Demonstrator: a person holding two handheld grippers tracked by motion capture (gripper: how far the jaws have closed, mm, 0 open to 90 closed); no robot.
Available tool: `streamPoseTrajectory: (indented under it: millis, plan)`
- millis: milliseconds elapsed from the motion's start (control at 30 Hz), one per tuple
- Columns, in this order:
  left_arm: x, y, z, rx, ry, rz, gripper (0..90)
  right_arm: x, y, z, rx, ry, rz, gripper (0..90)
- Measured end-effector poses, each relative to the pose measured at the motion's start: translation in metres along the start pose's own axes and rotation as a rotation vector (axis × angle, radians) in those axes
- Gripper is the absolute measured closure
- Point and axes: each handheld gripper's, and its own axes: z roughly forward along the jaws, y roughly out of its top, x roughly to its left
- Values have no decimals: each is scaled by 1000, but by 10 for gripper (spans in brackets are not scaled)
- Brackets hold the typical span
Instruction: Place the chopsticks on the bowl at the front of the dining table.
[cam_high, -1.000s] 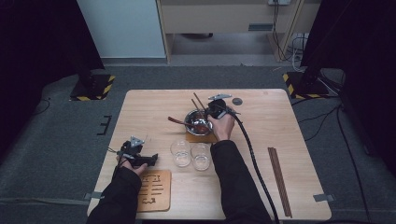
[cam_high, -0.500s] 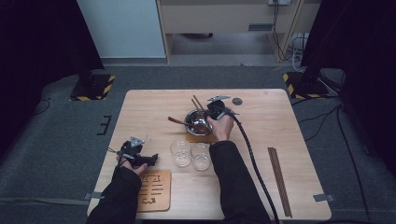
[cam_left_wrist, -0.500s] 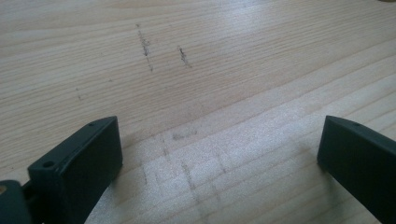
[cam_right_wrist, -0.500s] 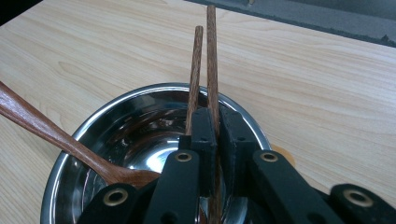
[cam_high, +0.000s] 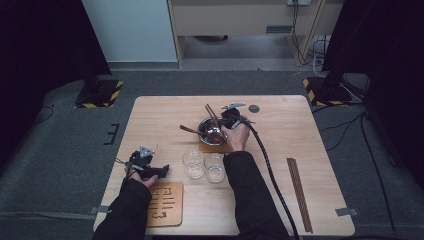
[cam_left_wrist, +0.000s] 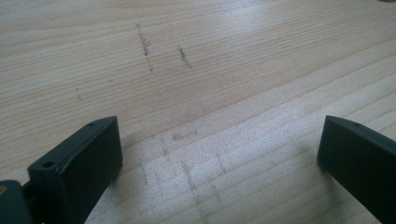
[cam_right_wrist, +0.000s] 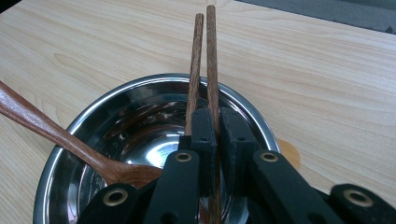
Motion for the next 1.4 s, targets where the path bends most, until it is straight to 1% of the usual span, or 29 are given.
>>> streamPoseTrajectory:
  millis: [367, 600, 733, 833, 967, 1067, 1233, 1400]
  plan:
    - [0, 0, 0, 0, 0, 0, 0, 0, 0, 1, 3, 5, 6, 840]
    - [0, 0, 0, 0, 0, 0, 0, -1, 0, -1, 0, 8, 9, 811]
    - [0, 0, 0, 0, 0, 0, 0, 0, 1, -3, -8, 10, 8, 768]
    - [0, 0, 0, 0, 0, 0, 0, 0, 2, -4, -5, 11, 3, 697]
    - [0, 0, 0, 0, 0, 0, 0, 0, 1, -4, -2, 18, -4, 655]
    - [0, 0, 0, 0, 0, 0, 0, 2, 0, -3, 12, 21, -6, 631]
    - [0, 0, 0, 0, 0, 0, 0, 3, -2, 0, 26, 25, -18, 655]
    - [0, 0, 0, 1, 0, 0, 0, 4, -3, 1, 39, 27, -17, 721]
